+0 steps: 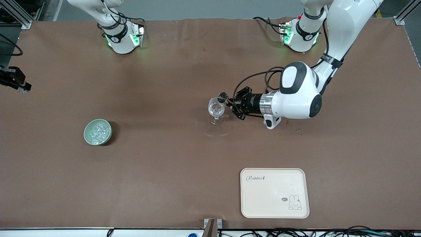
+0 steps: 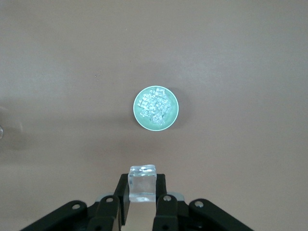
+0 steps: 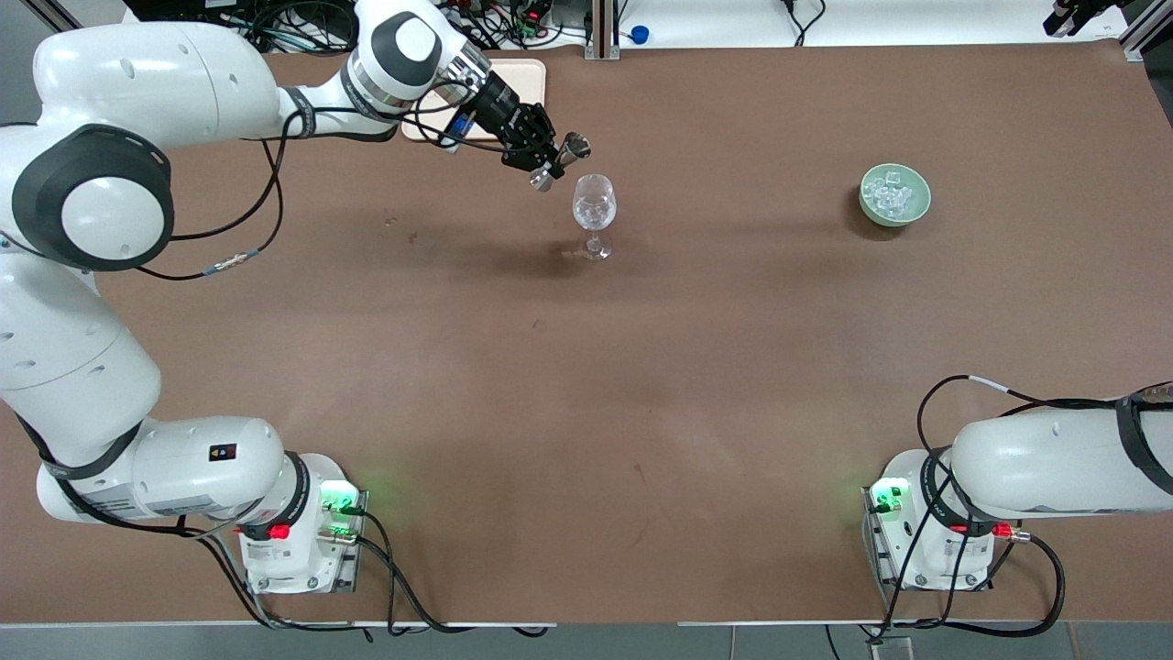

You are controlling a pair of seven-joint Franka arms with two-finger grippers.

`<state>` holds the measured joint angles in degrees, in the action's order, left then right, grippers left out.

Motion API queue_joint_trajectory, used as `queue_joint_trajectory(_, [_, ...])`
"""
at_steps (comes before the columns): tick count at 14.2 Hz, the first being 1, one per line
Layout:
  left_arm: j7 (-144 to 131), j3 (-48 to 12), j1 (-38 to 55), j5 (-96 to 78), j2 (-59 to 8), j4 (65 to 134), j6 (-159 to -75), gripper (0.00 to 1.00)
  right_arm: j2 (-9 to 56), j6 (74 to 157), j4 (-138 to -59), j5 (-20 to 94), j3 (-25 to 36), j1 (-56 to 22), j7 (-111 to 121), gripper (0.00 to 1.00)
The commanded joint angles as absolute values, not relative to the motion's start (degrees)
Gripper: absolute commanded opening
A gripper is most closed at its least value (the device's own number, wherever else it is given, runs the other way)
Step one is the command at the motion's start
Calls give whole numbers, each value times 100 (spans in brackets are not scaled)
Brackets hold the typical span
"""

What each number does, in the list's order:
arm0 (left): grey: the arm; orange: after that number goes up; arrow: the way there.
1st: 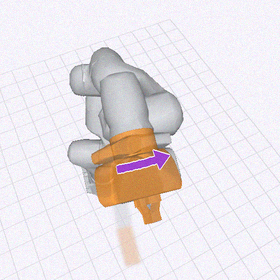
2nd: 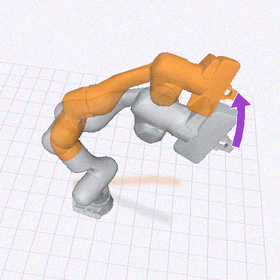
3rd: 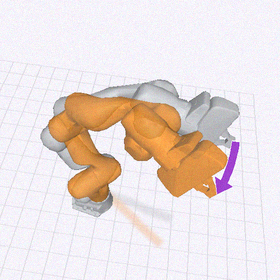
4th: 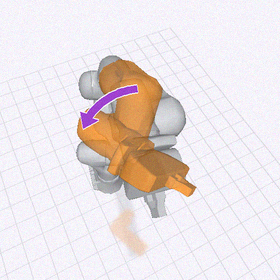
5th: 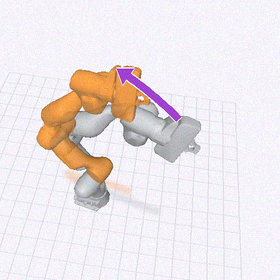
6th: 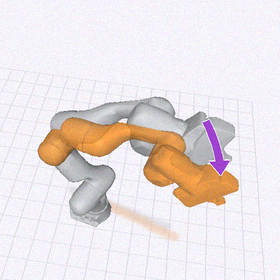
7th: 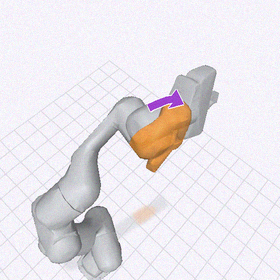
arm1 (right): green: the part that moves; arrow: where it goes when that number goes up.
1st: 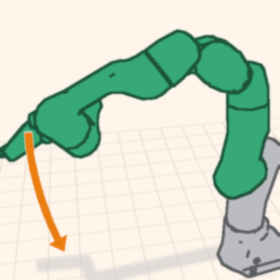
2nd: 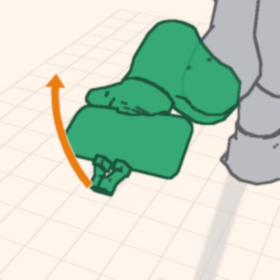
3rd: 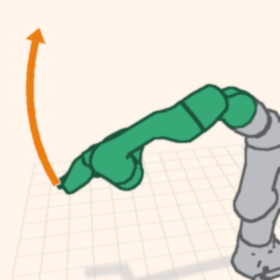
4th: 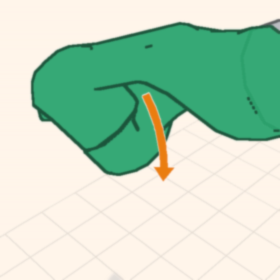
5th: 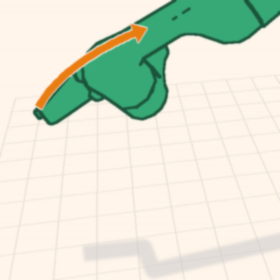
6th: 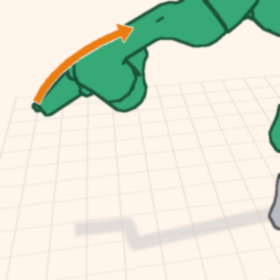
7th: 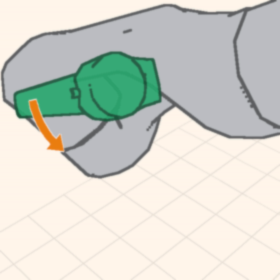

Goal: Pour wine and add ice with both arms
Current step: 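Carry the metal jigger with the left gripper over the wine glass, then tilt the jigger with the left gripper to pour into the glass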

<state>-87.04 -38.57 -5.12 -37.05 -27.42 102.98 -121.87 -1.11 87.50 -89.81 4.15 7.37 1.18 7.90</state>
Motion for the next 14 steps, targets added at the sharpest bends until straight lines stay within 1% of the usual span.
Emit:
queue_joint_trajectory(1, [-9043, -3850, -483, -3429, -2645, 10345, -12313, 1, -193, 8763, -9070, 352, 686, 167, 774, 5])
queue_joint_trajectory(10, [-9123, -3832, -264, -3393, -2681, 10318, -12349, 0, -193, 8771, -9070, 352, 677, 149, 756, 6])
queue_joint_trajectory(14, [-9368, -3832, -237, -3112, -2804, 10301, -12542, 0, -193, 8771, -9070, 360, 677, 149, 756, 6])
